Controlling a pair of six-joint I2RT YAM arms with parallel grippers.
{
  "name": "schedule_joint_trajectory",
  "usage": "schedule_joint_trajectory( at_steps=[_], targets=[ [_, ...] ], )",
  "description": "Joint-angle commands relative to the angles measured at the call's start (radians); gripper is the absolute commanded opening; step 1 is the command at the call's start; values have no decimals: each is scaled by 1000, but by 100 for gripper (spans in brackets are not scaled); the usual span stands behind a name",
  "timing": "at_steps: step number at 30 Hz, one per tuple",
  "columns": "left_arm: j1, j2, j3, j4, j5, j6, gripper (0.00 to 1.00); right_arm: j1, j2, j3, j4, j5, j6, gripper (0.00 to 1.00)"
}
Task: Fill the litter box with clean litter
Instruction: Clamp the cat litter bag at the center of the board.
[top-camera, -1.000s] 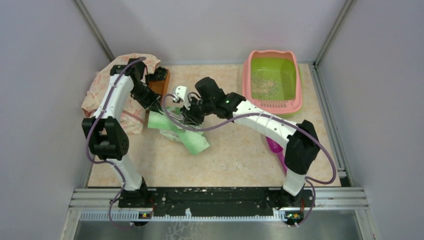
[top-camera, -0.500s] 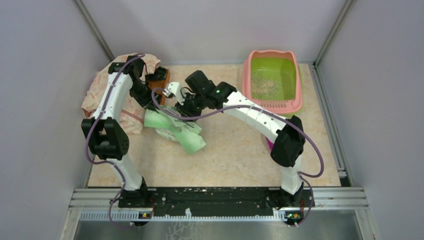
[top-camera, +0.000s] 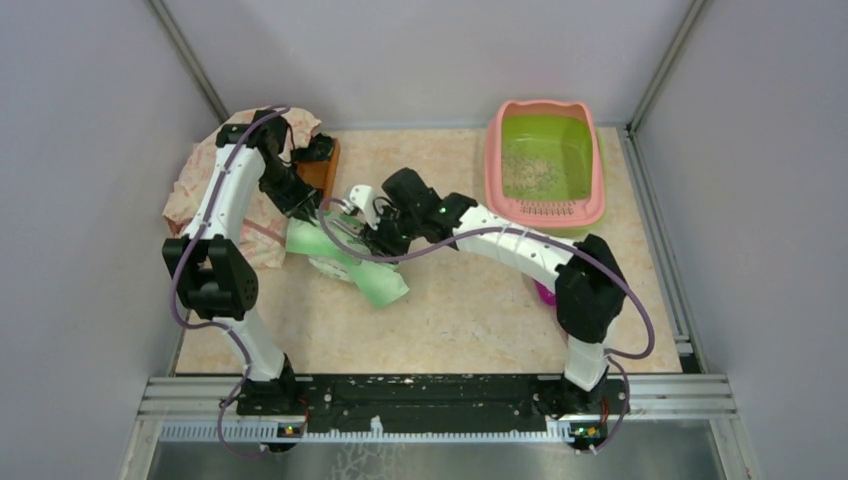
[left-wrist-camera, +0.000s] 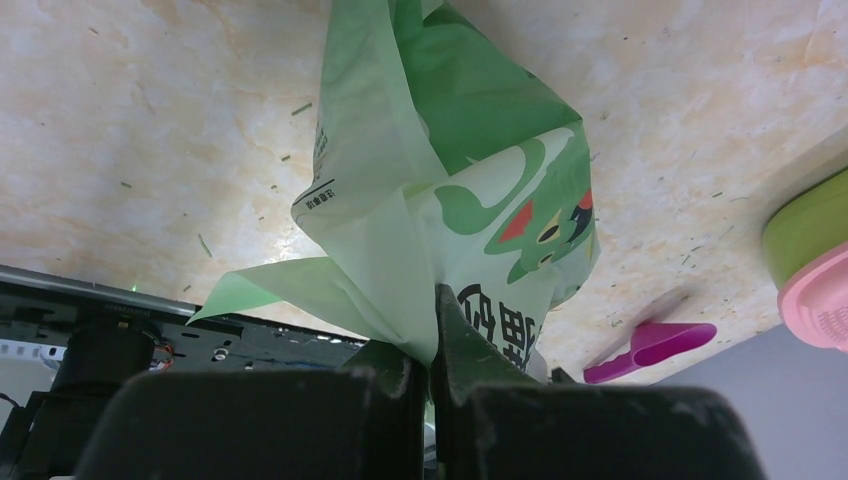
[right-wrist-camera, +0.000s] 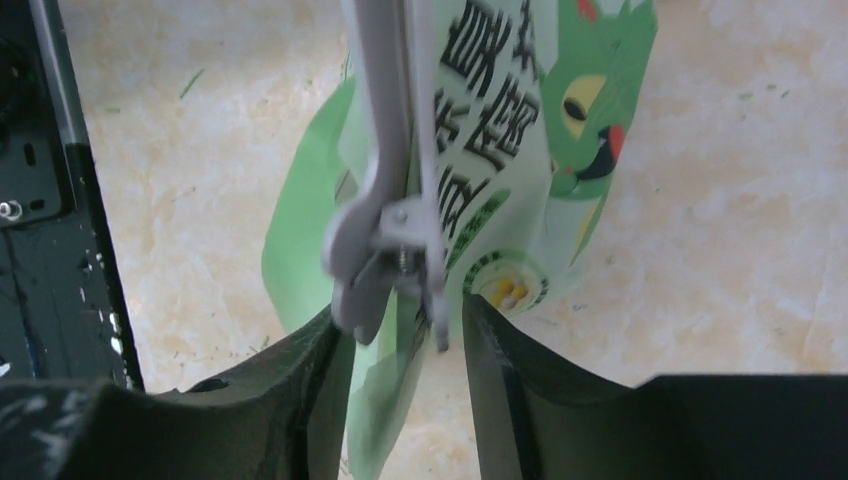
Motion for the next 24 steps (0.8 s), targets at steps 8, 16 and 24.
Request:
schedule_joint_trajectory(
  at_steps=[8,16,24],
  targets=[
    [0,-22,49,-23,-5,14,0,9,-371,-631,933,-6,165,56],
    [0,-14,43,-19,7,12,0,-15,-338,-745,1309,-52,278,53],
    [0,-9,40,-13,23,12,0,-46,-263,-746,1470,-94,381,49]
  ],
)
